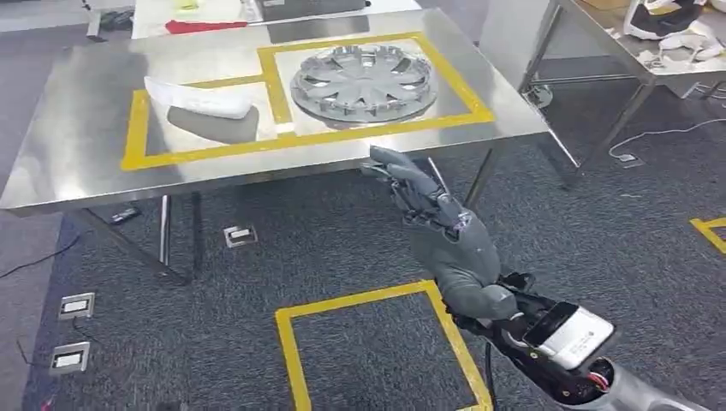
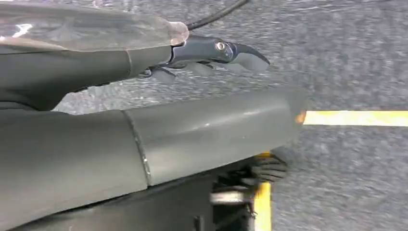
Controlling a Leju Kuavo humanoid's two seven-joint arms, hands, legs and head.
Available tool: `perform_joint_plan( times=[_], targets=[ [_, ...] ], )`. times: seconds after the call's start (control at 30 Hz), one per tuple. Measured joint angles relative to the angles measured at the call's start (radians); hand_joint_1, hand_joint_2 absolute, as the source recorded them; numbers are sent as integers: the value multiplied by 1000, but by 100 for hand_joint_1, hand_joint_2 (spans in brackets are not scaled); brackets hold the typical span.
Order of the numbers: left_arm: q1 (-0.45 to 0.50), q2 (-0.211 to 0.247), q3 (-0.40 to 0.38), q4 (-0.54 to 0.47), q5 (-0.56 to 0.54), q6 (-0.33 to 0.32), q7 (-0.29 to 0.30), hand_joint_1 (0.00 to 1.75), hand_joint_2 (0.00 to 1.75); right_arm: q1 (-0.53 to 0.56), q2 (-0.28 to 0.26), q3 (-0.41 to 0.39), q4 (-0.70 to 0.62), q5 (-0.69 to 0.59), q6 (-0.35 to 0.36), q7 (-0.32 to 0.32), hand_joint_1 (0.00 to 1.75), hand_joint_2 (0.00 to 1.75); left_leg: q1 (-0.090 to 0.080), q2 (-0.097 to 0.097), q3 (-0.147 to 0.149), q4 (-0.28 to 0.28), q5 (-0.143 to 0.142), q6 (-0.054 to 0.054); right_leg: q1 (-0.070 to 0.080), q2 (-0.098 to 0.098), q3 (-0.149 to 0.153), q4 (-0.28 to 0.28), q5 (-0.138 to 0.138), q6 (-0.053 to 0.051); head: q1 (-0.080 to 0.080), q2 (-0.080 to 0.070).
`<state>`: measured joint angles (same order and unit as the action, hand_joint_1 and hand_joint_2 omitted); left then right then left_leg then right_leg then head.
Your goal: Take the parts from the cabinet and place them on the table.
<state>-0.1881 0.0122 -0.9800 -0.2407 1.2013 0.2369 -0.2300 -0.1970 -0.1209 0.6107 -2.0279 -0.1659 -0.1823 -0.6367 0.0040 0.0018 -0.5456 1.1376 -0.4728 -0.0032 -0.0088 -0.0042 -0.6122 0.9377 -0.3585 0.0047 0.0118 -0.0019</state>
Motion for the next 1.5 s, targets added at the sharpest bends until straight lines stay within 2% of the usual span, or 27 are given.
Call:
perform_joint_plan(
  times=[0.07,0.17,0.2,0.23,0.27,0.33,0.37,0.4,0.5,0.53,0.57,0.6,0.7,0.73,0.8,0.87,0.9,0.93,1.0,1.03,1.1,1.23,1.3,1.37,1.4,1.43,1.5],
  targets=[
    [-6,3,0,0,-1,0,0,0,0,-2,0,-7,-1,0,0,4,0,0,-10,-1,141,-209,-45,9,3,0,-15,3,20,11,-1,0],
    [-8,1,0,0,-4,0,0,0,0,-1,0,-21,-1,0,0,14,0,0,-19,-4,130,-225,-38,18,-3,-5,-18,-9,58,28,2,0],
    [-5,-3,0,0,-4,0,2,0,0,0,0,-28,-2,0,-1,17,0,0,-8,-2,120,-231,-23,30,2,-3,-27,-12,64,35,3,0],
    [-5,-2,0,0,-4,0,4,0,0,3,-2,-34,-2,1,-2,18,0,0,-8,5,109,-230,-11,35,-4,2,-38,4,28,38,3,0],
    [-4,-2,0,0,-3,0,6,0,0,4,-3,-39,-3,1,-3,20,0,0,-8,7,92,-230,1,46,-4,1,-58,61,-47,41,11,0],
    [-5,-3,0,0,-4,0,6,0,0,7,-7,-46,-4,1,-4,21,0,0,-11,9,64,-227,25,51,-5,1,-95,228,-170,48,18,0],
    [-5,-3,0,0,-4,0,6,0,0,7,-8,-51,-4,1,-5,21,0,0,-12,10,47,-224,37,50,-5,2,-106,303,-192,51,20,0],
    [-5,-3,0,0,-4,0,6,0,0,8,-8,-53,-4,1,-5,21,0,0,-13,10,27,-219,49,49,-6,1,-103,350,-177,53,22,0],
    [-5,-3,0,0,-4,0,8,0,0,10,-10,-61,-5,1,-5,22,0,0,-14,10,-31,-197,76,42,-8,2,2,263,-73,48,29,0],
    [-5,-3,0,0,-4,0,8,0,0,10,-10,-62,-7,1,-5,22,0,0,-15,8,-46,-189,87,38,-8,4,93,148,-83,41,33,0],
    [-5,-3,0,0,-4,0,9,0,0,9,-10,-62,-10,1,-5,23,0,0,-18,8,-54,-188,94,32,-4,4,157,44,-133,37,39,0],
    [-5,-3,0,0,-4,0,9,0,0,8,-10,-64,-15,1,-5,22,0,0,-16,8,-54,-189,103,27,1,5,181,-11,-148,34,32,0],
    [-6,-4,0,0,-2,2,10,0,0,7,-10,-72,-16,0,-9,26,0,0,-12,6,-64,-197,136,9,5,4,154,-13,-117,16,30,0],
    [-4,-2,0,0,1,3,10,0,0,4,-10,-73,-15,0,-9,26,0,0,-5,1,-73,-184,115,5,-1,-5,139,-17,-102,10,27,0],
    [-1,-3,0,0,10,3,9,0,0,3,-11,-74,-15,0,-10,29,0,0,-3,0,-113,-68,-31,-4,-2,-3,102,-17,-75,-6,12,0],
    [0,-3,0,0,14,3,5,0,0,3,-11,-75,-14,0,-11,31,0,0,0,0,-140,80,-126,-11,-2,-4,68,-16,-48,-3,5,0],
    [1,-3,0,0,16,3,3,0,0,3,-11,-76,-14,0,-12,32,0,0,1,0,-140,135,-123,-13,-2,-4,59,-16,-33,-3,1,0],
    [1,-2,0,0,18,4,1,0,0,3,-11,-76,-13,0,-15,32,0,0,2,0,-125,148,-87,-14,-2,-5,38,-15,-18,0,-1,0],
    [2,-2,1,0,23,5,-3,0,0,4,-11,-78,-11,0,-16,34,0,0,3,1,-47,71,7,-14,-4,-4,-2,-11,11,8,-2,0],
    [2,-2,1,0,25,5,-6,0,0,4,-11,-79,-10,0,-17,34,0,0,3,0,19,-15,11,-13,-6,-3,-16,-7,23,13,-2,0],
    [1,0,2,0,28,6,-11,0,0,5,-11,-84,-10,0,-17,34,0,0,-3,-3,154,-229,-59,-3,-2,-5,-30,2,41,26,-2,0],
    [11,-2,2,0,33,9,-12,0,0,6,-13,-92,-9,0,-17,34,0,0,-3,0,127,-230,-38,34,-10,3,-43,-2,74,49,4,0],
    [13,0,2,0,35,12,-12,0,0,8,-16,-97,-9,0,-17,35,0,0,-5,5,98,-226,-17,48,-6,7,-83,92,-51,56,10,0],
    [14,0,2,0,35,12,-15,0,0,12,-18,-102,-9,0,-16,36,0,0,-12,7,69,-222,5,56,-9,6,-114,258,-165,61,19,0],
    [14,0,2,0,36,12,-17,0,0,14,-19,-105,-9,-2,-16,37,0,0,-14,7,53,-218,16,55,-9,6,-118,321,-171,62,21,0],
    [14,1,2,0,37,12,-19,0,0,17,-19,-108,-8,-2,-16,38,0,0,-17,6,36,-212,26,54,-9,6,-107,345,-143,61,24,0],
    [15,4,2,0,38,10,-22,0,0,19,-22,-109,-9,-2,-16,39,0,0,-20,6,1,-199,40,51,-8,6,-25,265,-74,54,28,0]
  ],
)
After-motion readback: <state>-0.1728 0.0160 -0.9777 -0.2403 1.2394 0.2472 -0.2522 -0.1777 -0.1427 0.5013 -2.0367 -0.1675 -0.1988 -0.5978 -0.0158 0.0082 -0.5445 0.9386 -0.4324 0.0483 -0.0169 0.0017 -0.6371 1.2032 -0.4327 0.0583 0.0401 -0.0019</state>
